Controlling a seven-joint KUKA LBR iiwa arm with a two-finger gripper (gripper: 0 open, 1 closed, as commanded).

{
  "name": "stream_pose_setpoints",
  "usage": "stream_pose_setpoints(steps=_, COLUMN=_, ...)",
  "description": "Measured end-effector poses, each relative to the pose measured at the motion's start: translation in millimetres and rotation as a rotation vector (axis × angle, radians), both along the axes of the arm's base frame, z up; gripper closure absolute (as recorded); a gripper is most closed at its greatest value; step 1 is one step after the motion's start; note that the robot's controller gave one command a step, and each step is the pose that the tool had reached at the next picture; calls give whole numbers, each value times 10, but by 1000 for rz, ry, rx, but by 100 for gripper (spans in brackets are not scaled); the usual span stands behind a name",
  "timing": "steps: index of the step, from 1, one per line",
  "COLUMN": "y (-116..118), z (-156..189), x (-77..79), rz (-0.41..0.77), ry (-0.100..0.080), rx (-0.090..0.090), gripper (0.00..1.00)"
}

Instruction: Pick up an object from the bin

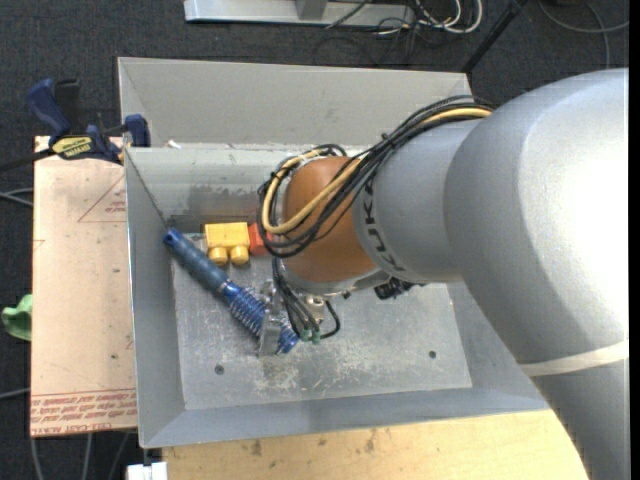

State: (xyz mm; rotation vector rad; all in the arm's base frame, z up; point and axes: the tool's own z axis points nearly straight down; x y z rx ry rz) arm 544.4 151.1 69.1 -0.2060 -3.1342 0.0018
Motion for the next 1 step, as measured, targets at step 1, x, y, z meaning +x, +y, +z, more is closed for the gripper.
stream_pose_setpoints(steps=1, y=21, z=1430, x=-154, rz=136, ry=-7, rx=3, gripper=100)
